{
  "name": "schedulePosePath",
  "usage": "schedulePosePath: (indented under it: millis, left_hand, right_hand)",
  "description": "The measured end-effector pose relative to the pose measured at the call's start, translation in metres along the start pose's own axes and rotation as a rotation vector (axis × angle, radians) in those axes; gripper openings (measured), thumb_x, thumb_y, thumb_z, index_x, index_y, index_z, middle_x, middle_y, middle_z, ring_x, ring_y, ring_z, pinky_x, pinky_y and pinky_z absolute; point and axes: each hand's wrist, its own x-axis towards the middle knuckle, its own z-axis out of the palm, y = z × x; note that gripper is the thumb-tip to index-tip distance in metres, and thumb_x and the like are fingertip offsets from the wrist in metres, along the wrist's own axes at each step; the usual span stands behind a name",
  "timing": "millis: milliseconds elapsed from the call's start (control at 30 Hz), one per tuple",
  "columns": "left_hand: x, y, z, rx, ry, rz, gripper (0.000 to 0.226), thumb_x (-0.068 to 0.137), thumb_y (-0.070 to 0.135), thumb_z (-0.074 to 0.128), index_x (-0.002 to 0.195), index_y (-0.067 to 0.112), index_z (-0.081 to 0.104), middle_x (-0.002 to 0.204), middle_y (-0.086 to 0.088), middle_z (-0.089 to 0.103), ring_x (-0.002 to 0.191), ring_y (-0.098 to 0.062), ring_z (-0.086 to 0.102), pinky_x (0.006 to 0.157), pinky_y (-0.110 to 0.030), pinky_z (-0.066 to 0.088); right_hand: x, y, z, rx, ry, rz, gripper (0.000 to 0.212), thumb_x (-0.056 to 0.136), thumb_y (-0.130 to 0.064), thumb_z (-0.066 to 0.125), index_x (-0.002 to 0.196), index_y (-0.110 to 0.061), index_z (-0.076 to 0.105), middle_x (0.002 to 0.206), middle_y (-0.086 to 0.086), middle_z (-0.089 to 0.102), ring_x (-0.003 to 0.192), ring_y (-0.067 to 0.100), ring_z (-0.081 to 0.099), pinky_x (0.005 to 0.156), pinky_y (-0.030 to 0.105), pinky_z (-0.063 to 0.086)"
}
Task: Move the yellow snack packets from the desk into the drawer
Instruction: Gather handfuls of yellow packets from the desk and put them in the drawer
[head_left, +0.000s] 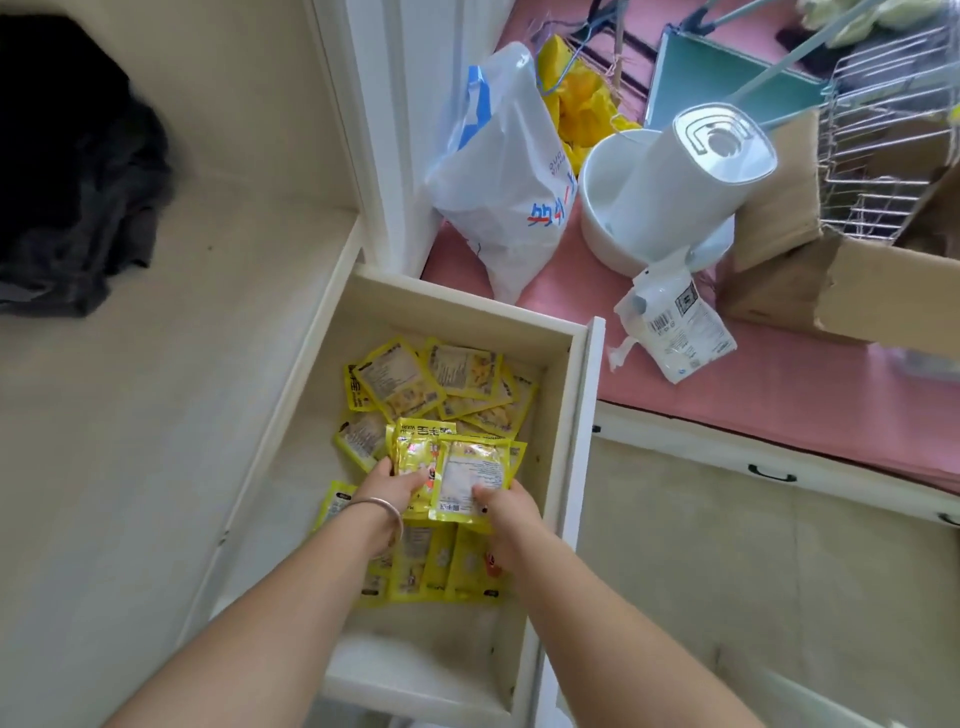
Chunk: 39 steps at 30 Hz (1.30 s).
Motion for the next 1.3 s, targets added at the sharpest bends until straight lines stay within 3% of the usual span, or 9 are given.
schedulePosePath:
  millis: [233,367,500,700,833,967,1100,1167,1300]
  left_hand:
    - [0.030,0.001,-0.004,0.009,0.037,0.000,0.068,0.086,0.022,0.065,0.145,0.011,0.031,0.145,-0.010,0.045,0.128,-0.031,0.048,0.108,-0.047,0.039]
    - [0.031,0.000,-0.007,0.045,0.095,0.026,0.053,0.092,0.016,0.055,0.142,0.016,0.037,0.142,-0.008,0.048,0.119,-0.029,0.051,0.087,-0.037,0.045]
    - [0.026,0.005,-0.009,0.069,0.117,0.029,0.055,0.094,0.015,0.051,0.145,0.015,0.032,0.149,-0.007,0.039,0.134,-0.029,0.040,0.106,-0.039,0.035]
    - [0.005,0.021,-0.018,0.139,0.178,0.076,0.054,0.089,0.018,0.055,0.141,0.017,0.041,0.145,-0.008,0.044,0.129,-0.030,0.045,0.106,-0.039,0.037]
    - [-0.016,0.028,-0.025,0.036,0.179,0.158,0.040,0.090,0.014,0.054,0.129,0.017,0.054,0.123,-0.007,0.061,0.101,-0.023,0.058,0.097,-0.038,0.049]
    - [-0.037,0.029,-0.032,-0.079,0.137,0.196,0.029,0.091,0.011,0.054,0.119,0.015,0.060,0.088,-0.001,0.062,0.080,-0.013,0.058,0.074,-0.030,0.052]
    - [-0.062,0.028,-0.041,-0.134,0.175,0.222,0.023,0.090,0.013,0.056,0.112,0.014,0.062,0.082,0.004,0.063,0.090,-0.017,0.060,0.091,-0.040,0.051]
    - [-0.075,0.026,-0.046,-0.171,0.201,0.238,0.021,0.090,0.012,0.056,0.110,0.015,0.062,0.081,0.005,0.062,0.089,-0.017,0.060,0.088,-0.038,0.051]
    - [-0.105,0.024,-0.055,-0.276,0.267,0.290,0.018,0.090,0.012,0.055,0.105,0.019,0.062,0.079,0.005,0.062,0.079,-0.014,0.059,0.075,-0.032,0.048]
  right_hand:
    - [0.017,-0.014,0.004,0.027,0.032,0.021,0.034,0.094,-0.006,0.051,0.127,-0.014,0.052,0.122,0.010,0.063,0.102,0.026,0.062,0.088,0.038,0.051]
    - [0.016,-0.016,0.006,-0.012,0.065,0.027,0.047,0.092,-0.005,0.051,0.137,-0.015,0.045,0.123,0.007,0.061,0.107,0.026,0.059,0.088,0.038,0.051]
    - [0.011,-0.021,0.007,-0.055,0.105,0.032,0.056,0.093,-0.013,0.054,0.146,-0.017,0.035,0.141,0.006,0.050,0.126,0.028,0.048,0.102,0.040,0.040]
    - [-0.013,-0.037,0.005,-0.146,0.131,0.026,0.058,0.095,-0.011,0.051,0.149,-0.015,0.029,0.145,0.008,0.044,0.124,0.027,0.050,0.094,0.036,0.041]
    - [-0.030,-0.044,0.009,-0.301,0.195,0.062,0.047,0.095,-0.018,0.048,0.141,-0.010,0.042,0.117,0.011,0.057,0.097,0.028,0.054,0.067,0.032,0.042]
    - [-0.040,-0.044,0.011,-0.340,0.099,0.018,0.042,0.094,-0.017,0.046,0.133,-0.004,0.049,0.134,0.015,0.054,0.121,0.031,0.055,0.077,0.030,0.042]
    - [-0.065,-0.046,0.018,-0.276,-0.039,0.015,0.031,0.098,-0.014,0.042,0.125,-0.003,0.051,0.099,0.005,0.064,0.080,0.015,0.061,0.063,0.027,0.044]
    - [-0.078,-0.051,0.022,-0.337,-0.083,-0.024,0.017,0.097,-0.015,0.044,0.107,-0.006,0.054,0.080,0.002,0.059,0.065,0.012,0.056,0.059,0.025,0.042]
    - [-0.105,-0.062,0.034,-0.434,-0.148,-0.119,0.016,0.096,-0.014,0.047,0.083,-0.010,0.055,0.074,0.001,0.057,0.060,0.011,0.053,0.057,0.023,0.042]
